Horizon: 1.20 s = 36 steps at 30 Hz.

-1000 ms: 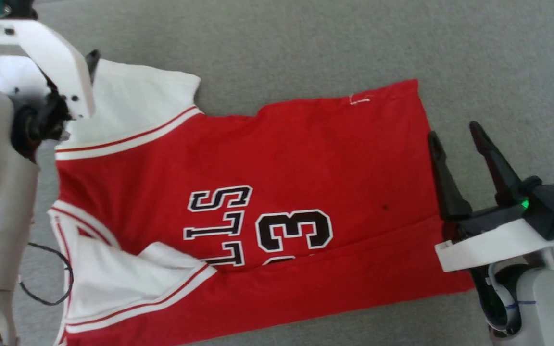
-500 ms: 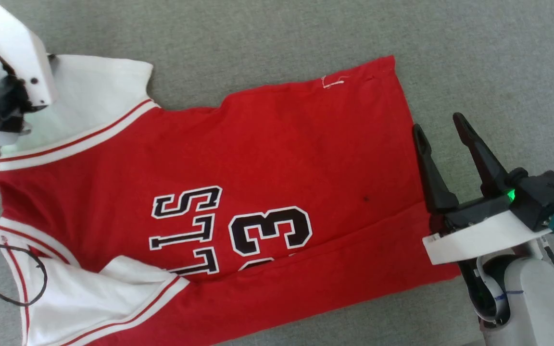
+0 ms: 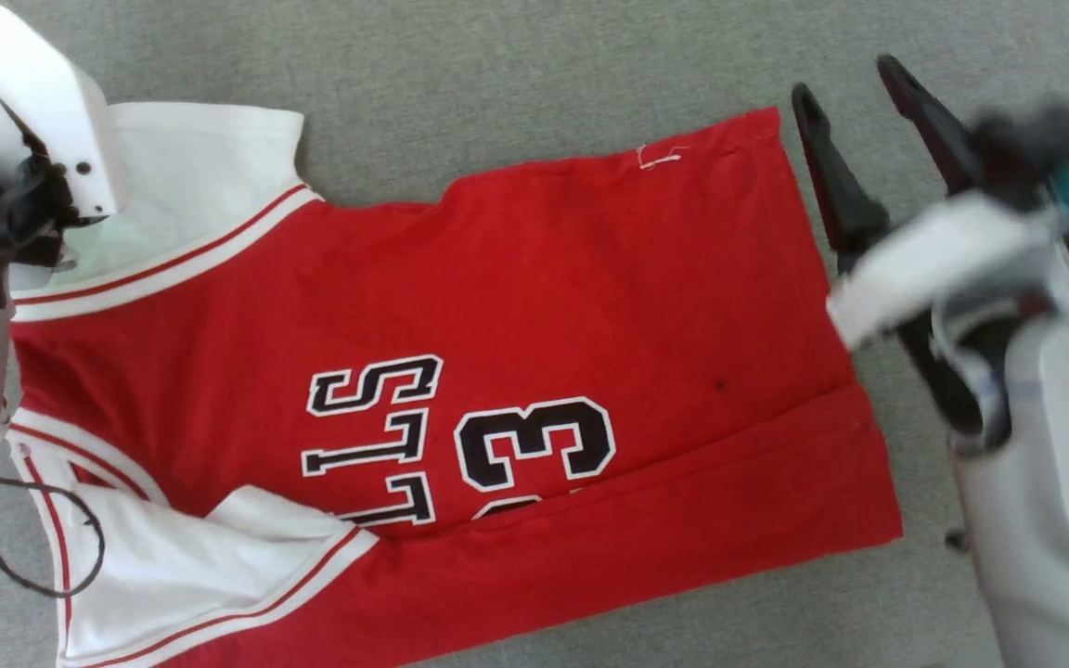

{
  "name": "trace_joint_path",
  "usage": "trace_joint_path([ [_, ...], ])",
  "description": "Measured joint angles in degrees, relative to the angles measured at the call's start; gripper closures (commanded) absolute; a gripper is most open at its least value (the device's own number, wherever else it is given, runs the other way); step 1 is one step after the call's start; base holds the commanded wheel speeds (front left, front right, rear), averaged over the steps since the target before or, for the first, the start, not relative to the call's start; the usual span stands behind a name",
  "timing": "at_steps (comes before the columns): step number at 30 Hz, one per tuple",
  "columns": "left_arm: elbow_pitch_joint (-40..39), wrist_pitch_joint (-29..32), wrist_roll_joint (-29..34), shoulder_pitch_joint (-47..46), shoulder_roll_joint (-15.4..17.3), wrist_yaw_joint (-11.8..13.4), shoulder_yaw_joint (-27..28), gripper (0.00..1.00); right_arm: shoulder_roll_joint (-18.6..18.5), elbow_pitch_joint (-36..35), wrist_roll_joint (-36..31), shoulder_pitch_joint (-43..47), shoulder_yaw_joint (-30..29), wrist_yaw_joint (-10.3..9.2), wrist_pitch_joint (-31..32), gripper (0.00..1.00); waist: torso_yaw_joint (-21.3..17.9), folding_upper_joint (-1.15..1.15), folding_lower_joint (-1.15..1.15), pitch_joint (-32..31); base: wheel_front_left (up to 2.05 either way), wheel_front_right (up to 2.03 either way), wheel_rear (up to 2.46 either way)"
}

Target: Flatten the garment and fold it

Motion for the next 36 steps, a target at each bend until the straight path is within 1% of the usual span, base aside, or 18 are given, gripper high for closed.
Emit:
trace_joint_path([
  [6, -0.7, -1.5, 0.0, -0.1, -0.5, -0.6, -0.6, 1.0, 1.1, 10.1, -0.7, -9.0, -2.0, 0.0, 21.8, 0.0, 1.1, 0.0, 0.0, 0.6, 0.0, 0.0, 0.0],
  [9, -1.1, -2.0, 0.0, -0.3, -0.6, -1.1, -0.9, 1.0, 0.9, 13.3, -1.1, -11.6, -1.9, 0.0, 30.3, 0.0, 1.7, 0.0, 0.0, 1.2, 0.0, 0.0, 0.0],
  [12, -1.4, -2.4, 0.0, -0.7, -0.8, -1.6, -1.2, 1.0, 0.5, 15.1, -1.1, -13.5, -1.8, 0.0, 36.4, 0.0, 2.3, 0.0, 0.0, 1.6, 0.0, 0.0, 0.0],
  [15, -1.5, -3.0, 0.0, -0.9, -1.1, -2.0, -1.3, 1.0, 0.1, 16.0, -1.1, -15.6, -0.9, 0.0, 39.7, 0.0, 2.8, 0.0, 0.0, 2.1, 0.0, 0.0, 0.0],
  [16, -1.5, -3.3, 0.0, -1.0, -1.2, -2.1, -1.3, 1.0, 0.0, 16.2, -1.1, -16.2, -0.7, 0.0, 40.8, 0.02, 2.9, 0.0, 0.0, 2.2, 0.0, 0.0, 0.0],
  [17, -1.5, -3.4, 0.0, -1.0, -1.2, -2.1, -1.4, 1.0, -0.1, 16.5, -1.1, -16.7, -0.5, 0.0, 42.0, 0.4, 3.1, 0.0, -0.01, 2.3, 0.0, 0.0, 0.0],
  [18, -1.4, -3.6, 0.0, -1.2, -1.3, -2.3, -1.5, 1.0, -0.1, 16.8, -1.1, -17.2, -0.4, 0.0, 43.1, 0.58, 3.2, 0.0, -0.01, 2.4, 0.0, 0.0, 0.0],
  [19, -1.4, -3.9, 0.0, -1.3, -1.5, -2.5, -1.5, 1.0, -0.1, 17.0, -1.1, -17.5, -0.1, 0.0, 44.2, 0.74, 3.3, 0.0, -0.01, 2.5, 0.0, 0.0, 0.0],
  [20, -1.3, -4.4, -0.1, -1.3, -1.5, -2.5, -1.5, 1.0, -0.2, 17.2, -1.1, -17.9, 0.4, 0.0, 45.0, 1.0, 3.4, 0.0, 0.0, 2.4, 0.0, 0.0, 0.0],
  [24, -0.5, -8.8, 0.2, -0.7, -1.5, -3.6, -2.1, 1.0, -0.2, 17.5, -0.9, -18.1, 1.7, 0.01, 46.3, 1.0, 3.7, 0.0, 0.0, 1.6, 0.0, 0.0, 0.0],
  [25, -0.4, -10.8, 0.5, -0.1, -1.5, -3.6, -2.0, 1.0, -0.3, 17.4, -0.9, -17.9, 1.7, 0.01, 46.0, 1.0, 3.8, 0.0, 0.0, 1.3, 0.0, 0.0, 0.0],
  [27, -0.2, -14.7, 1.0, 1.3, -1.6, -4.5, -1.9, 1.0, -0.6, 16.9, -0.7, -16.6, 2.0, 0.01, 44.3, 1.0, 4.0, 0.0, 0.0, 0.5, 0.0, 0.0, 0.0],
  [31, -0.3, -23.5, 1.2, 4.9, -1.8, -5.5, -1.2, 1.0, -1.6, 15.2, 0.0, -12.0, 2.6, 0.01, 36.5, 1.0, 4.4, 0.0, 0.0, -1.8, 0.0, 0.0, 0.0],
  [34, -1.6, -29.8, 1.4, 8.7, -1.8, -5.5, 0.2, 1.0, -2.1, 13.9, 0.1, -8.6, 2.4, 0.01, 30.5, 1.0, 4.6, 0.0, 0.0, -4.1, 0.0, 0.0, 0.0],
  [36, -3.5, -33.1, 0.4, 11.8, -2.1, -5.5, 1.5, 1.0, -2.2, 13.2, 0.1, -6.3, 2.0, 0.01, 27.1, 1.0, 4.8, 0.0, 0.0, -5.8, 0.0, 0.0, 0.0],
])
